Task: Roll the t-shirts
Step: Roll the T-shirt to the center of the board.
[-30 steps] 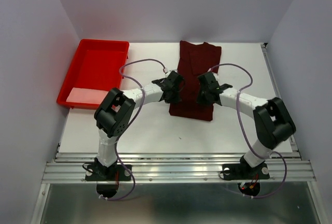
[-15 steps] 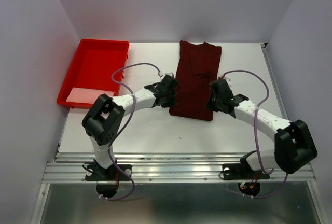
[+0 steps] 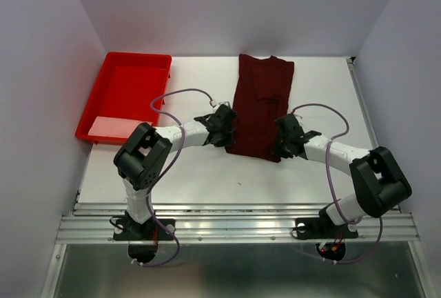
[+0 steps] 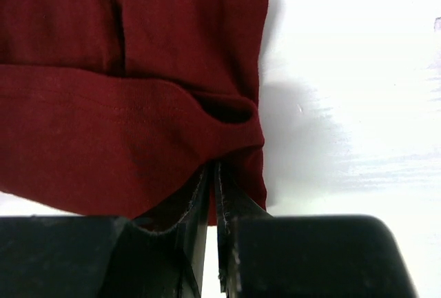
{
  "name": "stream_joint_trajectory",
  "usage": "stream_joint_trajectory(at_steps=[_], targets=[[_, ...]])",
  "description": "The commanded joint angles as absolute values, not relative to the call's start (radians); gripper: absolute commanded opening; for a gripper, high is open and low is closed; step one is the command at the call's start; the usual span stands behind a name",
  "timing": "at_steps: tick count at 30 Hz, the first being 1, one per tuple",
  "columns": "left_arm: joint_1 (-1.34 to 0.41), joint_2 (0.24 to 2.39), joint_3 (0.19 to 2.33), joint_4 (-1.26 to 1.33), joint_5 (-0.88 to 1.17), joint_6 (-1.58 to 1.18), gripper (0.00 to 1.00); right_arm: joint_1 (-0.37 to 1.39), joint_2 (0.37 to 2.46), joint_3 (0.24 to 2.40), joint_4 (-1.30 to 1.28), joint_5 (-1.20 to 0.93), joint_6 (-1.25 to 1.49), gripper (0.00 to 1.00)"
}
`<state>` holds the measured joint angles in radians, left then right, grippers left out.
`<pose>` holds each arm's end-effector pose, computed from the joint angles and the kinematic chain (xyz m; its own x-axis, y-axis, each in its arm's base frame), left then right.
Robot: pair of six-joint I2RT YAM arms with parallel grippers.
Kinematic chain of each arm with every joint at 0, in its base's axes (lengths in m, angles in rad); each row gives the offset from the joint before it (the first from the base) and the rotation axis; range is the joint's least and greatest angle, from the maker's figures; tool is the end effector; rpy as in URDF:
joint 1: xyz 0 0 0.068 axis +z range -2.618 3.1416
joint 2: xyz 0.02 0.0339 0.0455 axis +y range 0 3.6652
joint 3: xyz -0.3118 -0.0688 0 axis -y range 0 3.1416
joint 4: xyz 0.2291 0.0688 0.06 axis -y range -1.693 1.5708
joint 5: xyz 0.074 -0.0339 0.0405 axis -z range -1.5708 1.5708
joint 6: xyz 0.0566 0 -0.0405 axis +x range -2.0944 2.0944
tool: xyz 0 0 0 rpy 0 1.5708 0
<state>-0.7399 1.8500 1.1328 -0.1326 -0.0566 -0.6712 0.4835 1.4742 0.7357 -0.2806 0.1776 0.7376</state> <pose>0.3007 -0.2701 0.2098 -0.8359 -0.0777 -0.5434 0.1605 0.9121 -0.3773 0.2417 0.1156 0.2035 -0.8106 0.3220 -0.4891 0.2291 0.9431 0.2411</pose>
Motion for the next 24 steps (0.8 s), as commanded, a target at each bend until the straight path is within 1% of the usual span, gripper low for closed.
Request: stream_joint_trajectory(at_steps=[1,7,10,13,14,19,24], targets=[[-0.746,1.757,1.13,-0.21,-0.126,-0.66,0.0,0.48,1.413,0.748,-0.339,0.179,0.73,0.13],[-0.746,1.663,1.17,-0.285,-0.167,-0.656,0.0,0.48,1.292,0.827,-0.419,0.196,0.69,0.13],[-0.746,1.628,1.174,-0.299,-0.172,-0.666,0.0,0.48,1.289,0.854,-0.423,0.173,0.667,0.15],[-0.742,1.6,1.164,-0.336,-0.212,-0.716,0.01,0.48,1.324,0.877,-0.437,0.173,0.646,0.19],[-0.741,1.577,1.148,-0.342,-0.221,-0.729,0.06,0.48,1.334,0.89,-0.44,0.176,0.632,0.2],[-0.721,1.491,1.075,-0.348,-0.229,-0.741,0.16,0.48,1.435,0.903,-0.416,0.19,0.611,0.2],[-0.71,1.427,1.028,-0.362,-0.216,-0.749,0.17,0.489,1.532,0.862,-0.353,0.173,0.621,0.18]])
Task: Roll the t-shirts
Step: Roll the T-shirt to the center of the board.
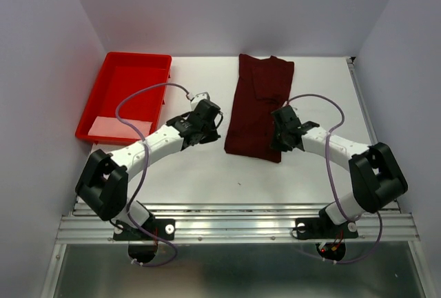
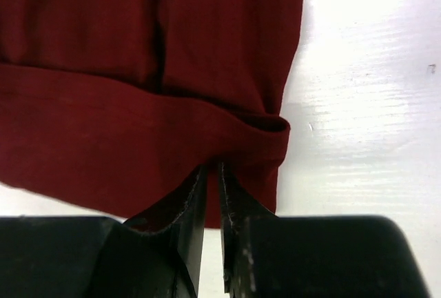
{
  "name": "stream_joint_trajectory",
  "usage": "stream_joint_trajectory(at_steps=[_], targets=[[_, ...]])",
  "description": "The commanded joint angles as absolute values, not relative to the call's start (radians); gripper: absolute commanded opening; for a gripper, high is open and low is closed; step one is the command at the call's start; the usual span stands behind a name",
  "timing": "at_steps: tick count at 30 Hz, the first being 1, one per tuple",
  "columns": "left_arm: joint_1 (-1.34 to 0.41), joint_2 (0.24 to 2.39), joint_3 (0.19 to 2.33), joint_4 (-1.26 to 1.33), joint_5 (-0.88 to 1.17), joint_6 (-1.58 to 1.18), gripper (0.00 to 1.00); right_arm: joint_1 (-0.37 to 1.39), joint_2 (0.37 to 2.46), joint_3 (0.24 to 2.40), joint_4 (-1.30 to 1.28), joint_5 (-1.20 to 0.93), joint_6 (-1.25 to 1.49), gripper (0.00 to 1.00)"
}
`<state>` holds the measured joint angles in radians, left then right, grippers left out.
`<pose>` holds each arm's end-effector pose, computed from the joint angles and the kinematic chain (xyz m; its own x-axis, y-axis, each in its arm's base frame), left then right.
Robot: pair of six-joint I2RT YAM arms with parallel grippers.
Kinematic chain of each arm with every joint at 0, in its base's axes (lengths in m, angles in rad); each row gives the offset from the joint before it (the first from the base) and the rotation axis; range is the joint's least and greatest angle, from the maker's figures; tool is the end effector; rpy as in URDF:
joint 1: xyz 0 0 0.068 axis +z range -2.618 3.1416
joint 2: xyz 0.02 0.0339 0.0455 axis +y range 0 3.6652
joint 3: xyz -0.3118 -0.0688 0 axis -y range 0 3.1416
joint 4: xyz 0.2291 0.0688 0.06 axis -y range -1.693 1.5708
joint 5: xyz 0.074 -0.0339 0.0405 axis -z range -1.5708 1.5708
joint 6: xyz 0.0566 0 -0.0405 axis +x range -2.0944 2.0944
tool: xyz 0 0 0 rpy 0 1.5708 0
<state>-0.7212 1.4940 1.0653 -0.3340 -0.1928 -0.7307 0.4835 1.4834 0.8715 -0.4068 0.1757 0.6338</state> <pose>0.2498 -0.2052 0.2942 -0.7495 -0.2133 -0.6267 0.0589 0.9215 -0.3839 0.2550 0.1227 0.2312 -0.8304 0.2226 -0.5107 0.1430 0.9712 0.1907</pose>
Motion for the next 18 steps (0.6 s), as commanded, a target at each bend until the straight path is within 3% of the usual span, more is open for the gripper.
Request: stream_joint_trajectory(at_steps=[1,5,10,18], targets=[[-0.709,1.413,1.019,-0.359,-0.212,-0.752,0.17,0.489,1.546,0.853,-0.344,0.169,0.627,0.17],[-0.692,1.336,0.967,-0.353,-0.206,-0.761,0.27,0.557,1.562,0.799,-0.301,0.155,0.719,0.17],[-0.641,1.287,0.942,-0.373,-0.206,-0.749,0.29,0.679,1.581,0.765,-0.229,0.152,0.837,0.17],[-0.543,1.215,0.899,-0.388,-0.173,-0.715,0.41,0.881,1.764,0.974,-0.209,0.1,0.848,0.17]])
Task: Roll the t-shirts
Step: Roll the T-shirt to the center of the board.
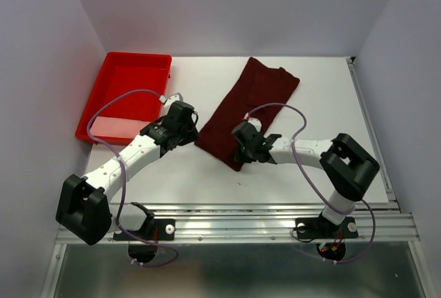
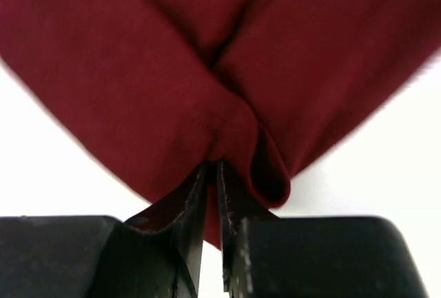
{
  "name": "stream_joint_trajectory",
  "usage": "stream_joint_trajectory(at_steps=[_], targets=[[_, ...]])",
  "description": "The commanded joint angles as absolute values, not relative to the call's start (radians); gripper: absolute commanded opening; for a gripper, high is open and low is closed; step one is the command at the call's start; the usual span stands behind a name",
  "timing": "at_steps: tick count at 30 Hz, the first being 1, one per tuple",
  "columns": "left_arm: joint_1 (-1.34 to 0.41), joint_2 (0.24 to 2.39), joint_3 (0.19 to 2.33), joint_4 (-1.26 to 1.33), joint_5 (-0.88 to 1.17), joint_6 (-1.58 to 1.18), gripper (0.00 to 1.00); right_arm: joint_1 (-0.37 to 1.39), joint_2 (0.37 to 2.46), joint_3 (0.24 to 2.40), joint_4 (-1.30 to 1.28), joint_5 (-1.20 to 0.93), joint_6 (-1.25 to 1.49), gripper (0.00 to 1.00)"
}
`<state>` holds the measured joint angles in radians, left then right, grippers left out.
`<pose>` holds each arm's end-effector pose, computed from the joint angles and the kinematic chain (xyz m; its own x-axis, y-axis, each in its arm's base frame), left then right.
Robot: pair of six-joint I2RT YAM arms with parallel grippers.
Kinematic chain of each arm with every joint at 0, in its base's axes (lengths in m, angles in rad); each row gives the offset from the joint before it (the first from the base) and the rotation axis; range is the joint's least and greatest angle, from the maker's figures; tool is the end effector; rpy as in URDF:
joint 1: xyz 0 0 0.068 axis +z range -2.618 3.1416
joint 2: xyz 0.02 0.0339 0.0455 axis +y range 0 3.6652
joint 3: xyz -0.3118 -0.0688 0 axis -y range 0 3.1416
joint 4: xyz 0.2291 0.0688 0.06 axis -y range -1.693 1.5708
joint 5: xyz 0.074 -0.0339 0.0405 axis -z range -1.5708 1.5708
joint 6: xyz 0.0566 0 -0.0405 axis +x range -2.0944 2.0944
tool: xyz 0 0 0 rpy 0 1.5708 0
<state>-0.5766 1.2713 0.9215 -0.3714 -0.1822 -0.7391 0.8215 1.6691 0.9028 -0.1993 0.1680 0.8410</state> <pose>0.2245 -0.1338 0.3037 -0.6934 -0.3393 -0.6356 -0.0609 0.9066 -0.4175 0.2325 0.2360 0.2014 -0.8632 0.1510 -0.4818 -0.0206 0.9429 0.3323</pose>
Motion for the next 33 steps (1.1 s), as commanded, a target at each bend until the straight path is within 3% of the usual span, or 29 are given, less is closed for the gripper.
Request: stream_joint_trajectory(at_steps=[1,3,5,7,13,28,33], targets=[[-0.537,1.209,0.896,-0.39,-0.167,-0.712,0.41,0.881,1.767,1.015,-0.219,0.113,0.842,0.18],[-0.534,1.197,0.885,-0.387,-0.135,-0.695,0.51,0.881,1.735,1.037,-0.224,0.184,0.825,0.2],[-0.532,1.186,0.858,-0.377,-0.114,-0.696,0.52,0.861,1.711,1.066,-0.232,0.21,0.796,0.21],[-0.532,1.183,0.827,-0.344,-0.08,-0.709,0.64,0.818,1.681,1.081,-0.242,0.212,0.758,0.21],[-0.506,1.233,0.739,-0.239,-0.028,-0.791,0.65,0.808,1.671,1.137,-0.334,0.271,0.68,0.22],[-0.486,1.413,0.595,0.152,-0.058,-0.891,0.68,0.808,1.454,0.967,-0.373,0.256,0.684,0.28],[-0.483,1.489,0.626,0.192,-0.046,-0.871,0.63,0.818,1.385,0.936,-0.373,0.25,0.615,0.31]])
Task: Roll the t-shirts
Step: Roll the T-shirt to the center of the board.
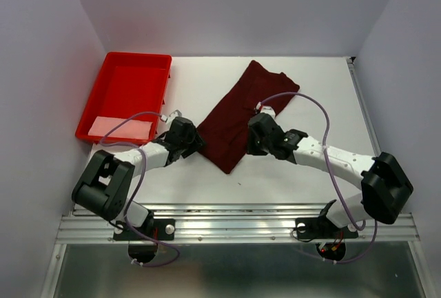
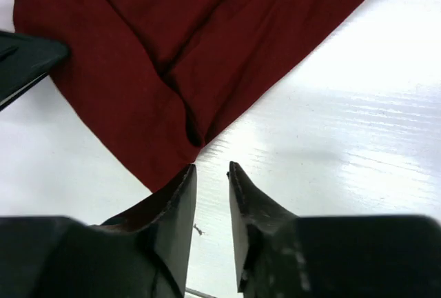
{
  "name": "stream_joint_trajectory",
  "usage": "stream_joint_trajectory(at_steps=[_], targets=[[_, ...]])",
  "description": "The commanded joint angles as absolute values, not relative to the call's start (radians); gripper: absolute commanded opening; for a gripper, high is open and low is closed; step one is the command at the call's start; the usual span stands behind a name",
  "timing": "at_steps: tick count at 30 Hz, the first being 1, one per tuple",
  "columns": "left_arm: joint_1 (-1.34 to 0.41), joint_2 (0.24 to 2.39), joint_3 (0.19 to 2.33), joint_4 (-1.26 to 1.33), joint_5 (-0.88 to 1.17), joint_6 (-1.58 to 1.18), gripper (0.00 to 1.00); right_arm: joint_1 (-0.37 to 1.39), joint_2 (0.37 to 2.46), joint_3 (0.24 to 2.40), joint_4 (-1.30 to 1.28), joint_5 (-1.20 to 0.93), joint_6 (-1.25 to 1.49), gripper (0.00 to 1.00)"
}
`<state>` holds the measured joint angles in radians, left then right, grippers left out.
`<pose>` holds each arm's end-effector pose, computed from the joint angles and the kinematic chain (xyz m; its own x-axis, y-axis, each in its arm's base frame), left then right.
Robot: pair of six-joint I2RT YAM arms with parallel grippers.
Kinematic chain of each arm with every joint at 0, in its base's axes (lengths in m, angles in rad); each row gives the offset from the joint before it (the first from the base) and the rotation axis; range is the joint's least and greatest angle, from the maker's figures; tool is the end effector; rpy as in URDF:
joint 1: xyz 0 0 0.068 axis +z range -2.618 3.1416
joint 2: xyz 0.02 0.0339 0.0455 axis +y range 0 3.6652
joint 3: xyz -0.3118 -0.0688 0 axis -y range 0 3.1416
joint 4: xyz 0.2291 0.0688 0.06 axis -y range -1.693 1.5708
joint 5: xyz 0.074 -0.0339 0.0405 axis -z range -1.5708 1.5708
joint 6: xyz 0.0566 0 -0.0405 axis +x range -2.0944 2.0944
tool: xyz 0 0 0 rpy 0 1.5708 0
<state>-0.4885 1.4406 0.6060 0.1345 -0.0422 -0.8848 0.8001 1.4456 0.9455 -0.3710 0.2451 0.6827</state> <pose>0.2463 -0.1282 0.2091 -0.7012 -0.5029 -0.5055 -0.1613 0.8024 -0.5746 0.2146 0.2013 0.2670 -0.7839 0.0712 -0.6168 -0.1193 0.9576 0.2623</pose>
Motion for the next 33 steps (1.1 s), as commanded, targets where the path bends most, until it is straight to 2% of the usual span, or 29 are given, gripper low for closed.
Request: stream_joint_trajectory(at_steps=[1,4,5,7,8,9,10,15,24,33], targets=[[-0.482,1.5,0.629,0.202,-0.04,-0.856,0.61,0.818,1.379,0.937,-0.373,0.256,0.608,0.33],[-0.482,1.548,0.641,0.227,-0.02,-0.839,0.47,0.863,1.387,0.956,-0.37,0.277,0.566,0.42],[-0.482,1.554,0.652,0.226,-0.018,-0.835,0.35,0.876,1.406,0.965,-0.376,0.291,0.557,0.44],[-0.482,1.548,0.661,0.212,-0.006,-0.824,0.21,0.923,1.43,1.0,-0.394,0.36,0.526,0.57],[-0.48,1.54,0.67,0.189,-0.005,-0.821,0.07,0.96,1.455,1.014,-0.399,0.386,0.5,0.6],[-0.479,1.533,0.679,0.167,-0.005,-0.816,0.01,0.98,1.466,1.026,-0.405,0.415,0.486,0.64],[-0.477,1.526,0.692,0.141,-0.005,-0.812,0.0,0.998,1.479,1.047,-0.405,0.443,0.474,0.69],[-0.469,1.491,0.807,-0.065,0.057,-0.776,0.0,1.094,1.546,1.072,-0.336,0.558,0.355,0.77],[-0.469,1.506,0.894,-0.14,0.123,-0.755,0.0,1.161,1.724,1.089,-0.152,0.554,0.201,0.78],[-0.459,1.522,0.893,-0.141,0.14,-0.75,0.0,1.17,1.83,1.055,-0.012,0.672,0.123,0.75]])
